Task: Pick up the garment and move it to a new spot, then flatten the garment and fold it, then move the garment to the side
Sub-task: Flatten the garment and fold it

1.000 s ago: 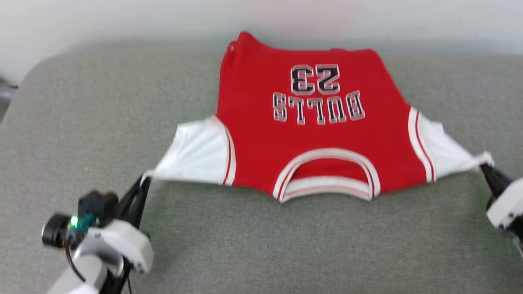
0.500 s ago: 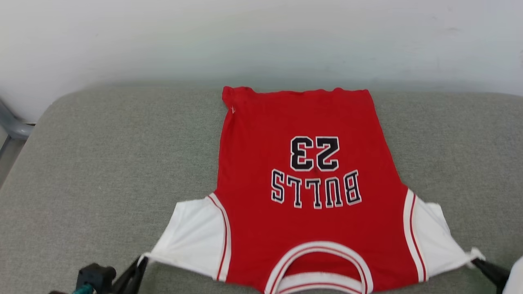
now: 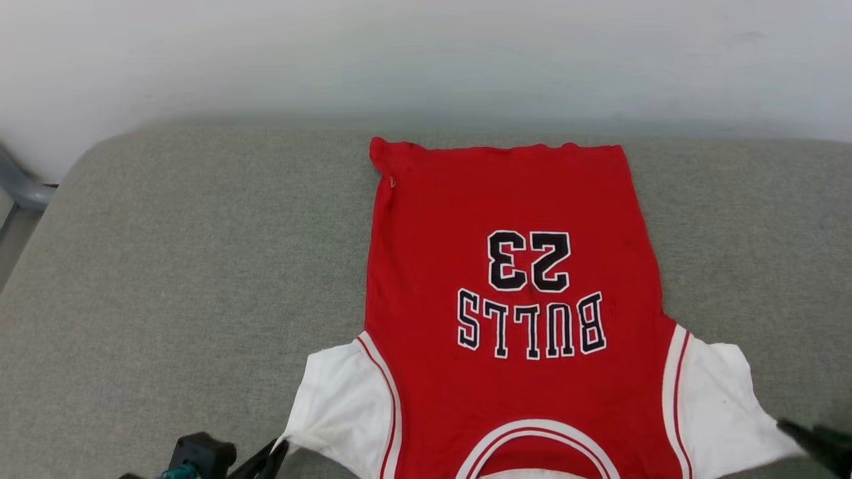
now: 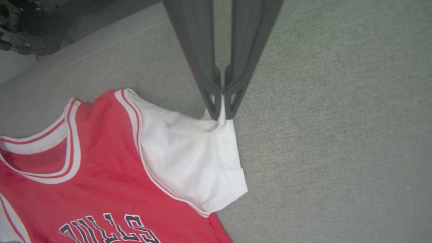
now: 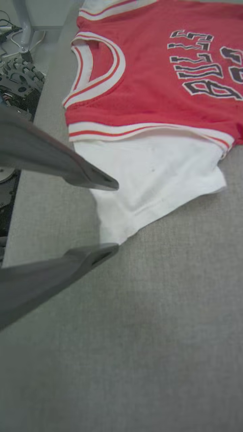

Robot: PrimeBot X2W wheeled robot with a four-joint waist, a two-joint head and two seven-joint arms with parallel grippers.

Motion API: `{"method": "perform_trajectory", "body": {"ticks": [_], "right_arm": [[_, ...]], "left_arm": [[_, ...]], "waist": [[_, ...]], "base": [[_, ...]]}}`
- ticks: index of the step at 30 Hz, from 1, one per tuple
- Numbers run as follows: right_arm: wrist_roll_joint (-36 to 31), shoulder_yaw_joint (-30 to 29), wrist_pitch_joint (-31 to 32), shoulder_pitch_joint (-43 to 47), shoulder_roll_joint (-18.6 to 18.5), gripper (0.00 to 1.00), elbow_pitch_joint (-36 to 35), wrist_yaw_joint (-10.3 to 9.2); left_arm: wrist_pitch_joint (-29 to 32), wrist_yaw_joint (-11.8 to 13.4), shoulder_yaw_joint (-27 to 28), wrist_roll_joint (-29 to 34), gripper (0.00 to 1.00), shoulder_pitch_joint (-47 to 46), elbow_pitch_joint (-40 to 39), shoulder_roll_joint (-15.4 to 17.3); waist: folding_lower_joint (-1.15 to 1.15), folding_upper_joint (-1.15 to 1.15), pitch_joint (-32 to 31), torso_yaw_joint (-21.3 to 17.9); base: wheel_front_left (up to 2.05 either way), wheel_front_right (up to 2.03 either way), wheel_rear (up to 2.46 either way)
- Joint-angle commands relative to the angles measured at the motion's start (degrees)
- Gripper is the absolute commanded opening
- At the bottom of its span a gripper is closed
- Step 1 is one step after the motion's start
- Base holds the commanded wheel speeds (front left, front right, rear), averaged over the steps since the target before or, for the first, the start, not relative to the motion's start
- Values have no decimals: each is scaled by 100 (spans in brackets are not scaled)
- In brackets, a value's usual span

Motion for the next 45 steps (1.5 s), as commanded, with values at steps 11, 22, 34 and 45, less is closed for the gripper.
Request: {"method": "perform_trajectory", "body": {"ticks": [11, 22, 34, 45], "right_arm": [[-427, -723, 1785, -1971, 285, 100, -1134, -4], [-2323, -1145, 3495, -4869, 576, 100, -503, -4], [-3805, -1282, 3623, -6378, 578, 100, 341, -4], [-3912, -839, 3524, -6297, 574, 62, 848, -3]], "left_arm": [[967, 294, -117, 176, 0, -207, -1628, 372], [1102, 142, -341, 579, 0, -871, -2368, 188], [869, -32, -447, 691, 0, -1425, -2279, -185], [704, -127, -507, 705, 0, -1608, -2072, -318]], "waist": [[0, -1, 1166, 560], [0, -1, 2644, 1477], [0, -1, 3378, 2094], [0, -1, 3559, 2271]], "base": [[0, 0, 0], [0, 0, 0], [0, 0, 0], [0, 0, 0]]}}
